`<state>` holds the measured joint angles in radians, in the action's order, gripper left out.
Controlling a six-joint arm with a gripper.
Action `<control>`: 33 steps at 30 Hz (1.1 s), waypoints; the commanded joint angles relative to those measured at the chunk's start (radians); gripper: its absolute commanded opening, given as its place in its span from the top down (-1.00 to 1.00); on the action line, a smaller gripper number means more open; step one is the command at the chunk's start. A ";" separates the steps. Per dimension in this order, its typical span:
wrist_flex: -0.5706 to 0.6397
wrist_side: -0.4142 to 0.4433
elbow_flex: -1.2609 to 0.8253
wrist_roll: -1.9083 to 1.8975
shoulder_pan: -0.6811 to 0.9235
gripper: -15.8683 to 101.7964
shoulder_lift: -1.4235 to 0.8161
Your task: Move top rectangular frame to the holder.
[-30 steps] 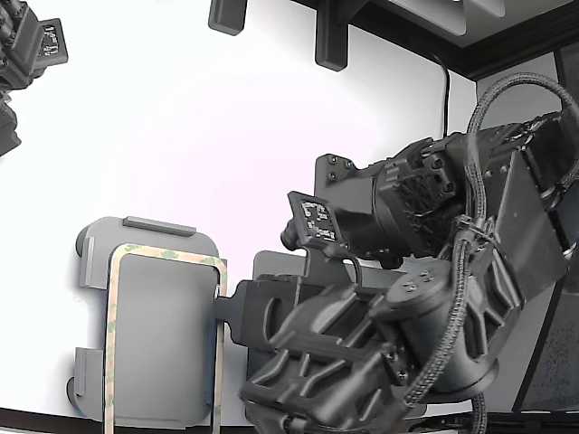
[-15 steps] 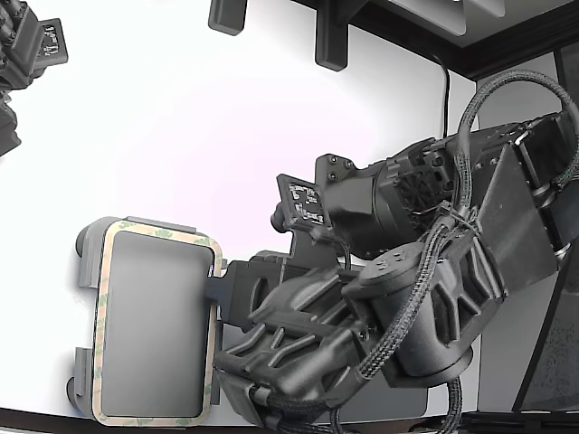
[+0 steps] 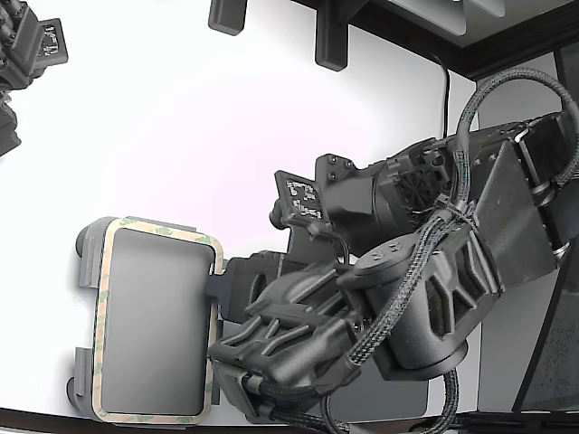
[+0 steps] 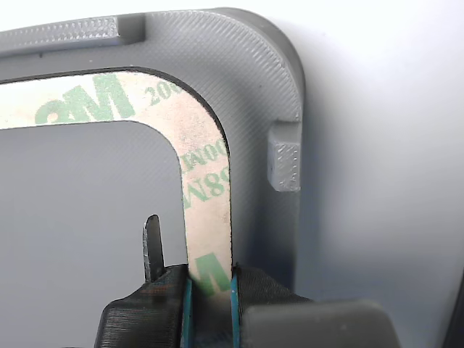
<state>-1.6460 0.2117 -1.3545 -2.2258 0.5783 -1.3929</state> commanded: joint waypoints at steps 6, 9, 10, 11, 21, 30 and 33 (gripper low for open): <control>-0.008 -0.003 0.014 0.002 -0.015 0.47 -0.028; -0.008 0.002 0.012 0.009 -0.015 -0.80 -0.025; -0.008 0.002 0.015 0.012 -0.015 -0.92 -0.021; -0.003 0.005 0.015 0.012 -0.015 -0.97 -0.021; -0.008 0.244 0.094 0.333 -0.011 -0.97 -0.057; 0.072 0.557 -0.147 0.982 -0.017 -0.97 -0.407; 0.146 0.561 -0.295 1.229 -0.051 -0.97 -0.588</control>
<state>-1.5509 0.7685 -1.5447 -1.3284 0.5584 -1.7794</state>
